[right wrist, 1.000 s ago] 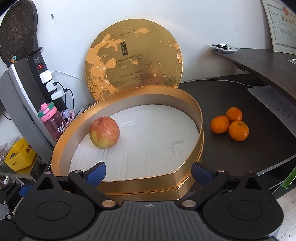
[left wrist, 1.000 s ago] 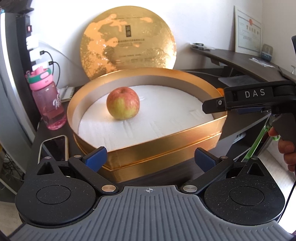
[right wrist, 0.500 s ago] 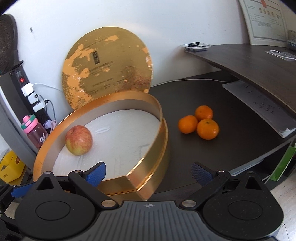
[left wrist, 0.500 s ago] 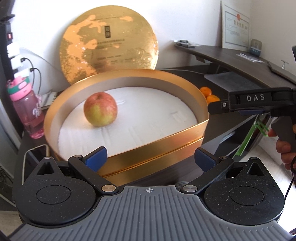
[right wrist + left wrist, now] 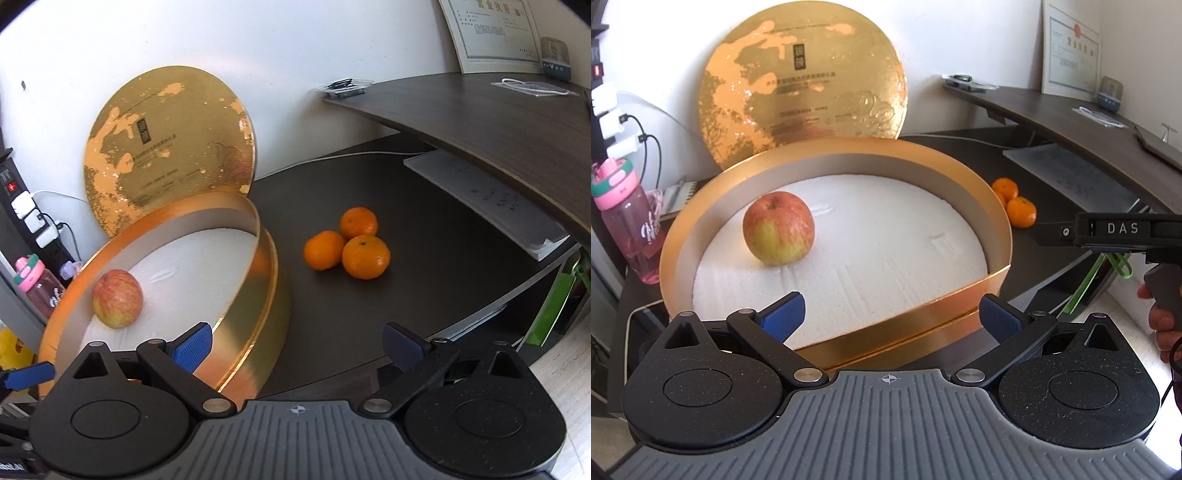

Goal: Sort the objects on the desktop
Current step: 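Withdraw the right tool and move it toward the mandarin oranges, then close the right gripper on the nearest mandarin orange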

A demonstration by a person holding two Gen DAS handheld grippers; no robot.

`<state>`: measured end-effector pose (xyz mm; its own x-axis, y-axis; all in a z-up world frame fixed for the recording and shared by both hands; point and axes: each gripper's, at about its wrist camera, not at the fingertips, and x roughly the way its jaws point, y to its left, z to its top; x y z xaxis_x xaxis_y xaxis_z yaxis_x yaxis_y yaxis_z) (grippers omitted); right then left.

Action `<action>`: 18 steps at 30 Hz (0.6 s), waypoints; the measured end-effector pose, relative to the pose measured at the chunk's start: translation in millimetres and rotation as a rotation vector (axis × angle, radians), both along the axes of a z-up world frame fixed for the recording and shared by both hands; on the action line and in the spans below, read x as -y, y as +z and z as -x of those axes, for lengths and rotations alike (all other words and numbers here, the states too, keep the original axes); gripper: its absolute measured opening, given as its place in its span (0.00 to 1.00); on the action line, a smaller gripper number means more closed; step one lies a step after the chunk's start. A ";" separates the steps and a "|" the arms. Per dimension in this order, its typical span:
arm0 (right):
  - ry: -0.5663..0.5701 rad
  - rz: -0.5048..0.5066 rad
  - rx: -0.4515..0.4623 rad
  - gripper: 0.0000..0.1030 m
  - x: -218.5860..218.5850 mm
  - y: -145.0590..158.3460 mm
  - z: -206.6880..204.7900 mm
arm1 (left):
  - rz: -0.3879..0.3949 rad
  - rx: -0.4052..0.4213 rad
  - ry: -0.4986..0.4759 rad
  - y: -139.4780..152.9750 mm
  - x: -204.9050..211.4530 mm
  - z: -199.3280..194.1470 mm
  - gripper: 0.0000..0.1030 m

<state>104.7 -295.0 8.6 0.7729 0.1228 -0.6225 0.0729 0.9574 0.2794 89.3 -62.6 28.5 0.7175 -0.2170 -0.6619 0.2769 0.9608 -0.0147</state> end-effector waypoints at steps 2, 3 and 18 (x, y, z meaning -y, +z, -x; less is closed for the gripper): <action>-0.004 0.017 0.009 0.94 1.8 -2.6 -2.9 | -0.007 -0.004 0.000 -1.5 0.9 -2.2 1.00; -0.005 0.023 0.011 0.93 3.1 -4.1 -6.3 | -0.012 -0.005 0.000 -2.5 1.5 -3.1 1.00; -0.044 0.184 0.050 0.63 23.8 -26.9 -68.4 | -0.010 -0.019 0.053 -11.3 -8.4 -16.5 1.00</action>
